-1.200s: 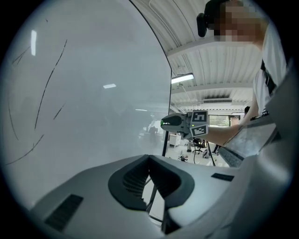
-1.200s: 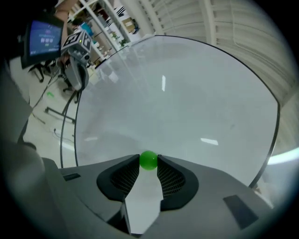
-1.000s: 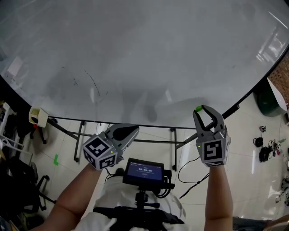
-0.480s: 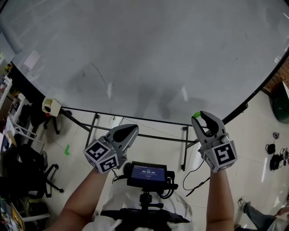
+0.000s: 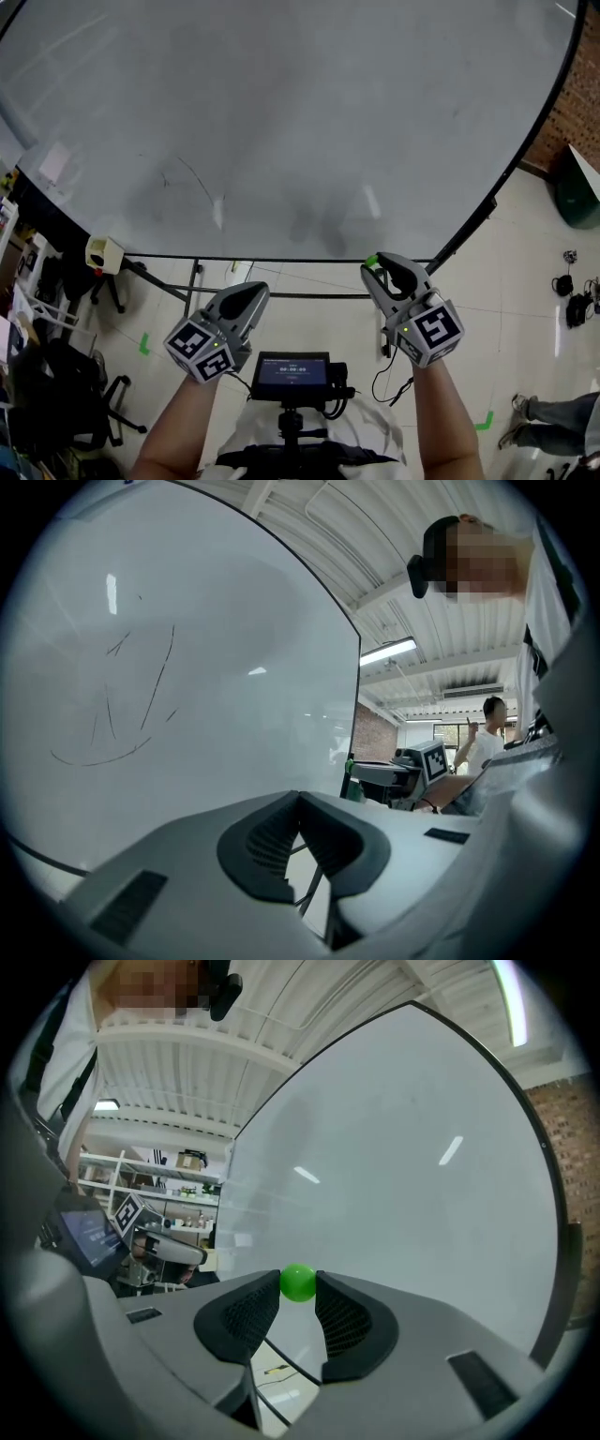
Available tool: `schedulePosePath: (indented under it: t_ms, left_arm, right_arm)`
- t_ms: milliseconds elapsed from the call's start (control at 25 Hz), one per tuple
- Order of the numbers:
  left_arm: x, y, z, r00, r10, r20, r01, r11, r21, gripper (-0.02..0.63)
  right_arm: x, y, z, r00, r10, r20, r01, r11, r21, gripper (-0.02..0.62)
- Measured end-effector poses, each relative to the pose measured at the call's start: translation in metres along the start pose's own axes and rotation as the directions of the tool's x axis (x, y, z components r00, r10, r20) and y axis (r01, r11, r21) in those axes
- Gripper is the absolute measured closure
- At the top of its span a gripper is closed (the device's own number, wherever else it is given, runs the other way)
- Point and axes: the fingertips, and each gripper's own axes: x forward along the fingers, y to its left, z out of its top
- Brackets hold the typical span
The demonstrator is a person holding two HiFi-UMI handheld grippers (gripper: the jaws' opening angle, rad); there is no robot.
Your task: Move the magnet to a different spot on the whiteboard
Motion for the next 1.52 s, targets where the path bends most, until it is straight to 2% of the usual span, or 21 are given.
schedulePosePath:
  t_ms: [280, 560, 800, 1080, 1520]
  left_arm:
    - [-0.030, 0.001, 0.002, 0.997, -0.071, -0.027, 0.071, 0.997, 0.012, 0.591]
    - [-0.070, 0.006, -0.003, 0.993, -0.115, -0.027, 0.115, 0.993, 0.007, 0.591]
    - [-0.099, -0.009, -0.011, 0.988, -0.154, -0.026, 0.154, 0.988, 0.001, 0.591]
    - [-0.128, -0.024, -0.025, 0.985, -0.173, -0.016, 0.173, 0.985, -0.004, 0.591]
    - [-0.159, -0.047, -0.039, 0.978, -0.203, -0.042, 0.204, 0.979, 0.011, 0.591]
  right_arm:
    - [-0.008, 0.043, 0.004, 0.999, -0.035, 0.011, 0.033, 0.993, 0.111, 0.466]
    - [-0.011, 0.098, 0.001, 0.998, -0.056, 0.004, 0.055, 0.988, 0.145, 0.466]
    - [-0.023, 0.140, -0.004, 0.998, -0.065, 0.011, 0.062, 0.976, 0.207, 0.466]
    - [-0.042, 0.179, -0.009, 0.998, -0.064, -0.028, 0.068, 0.986, 0.154, 0.466]
    - [-0.060, 0.217, -0.013, 0.997, -0.070, -0.018, 0.072, 0.981, 0.179, 0.466]
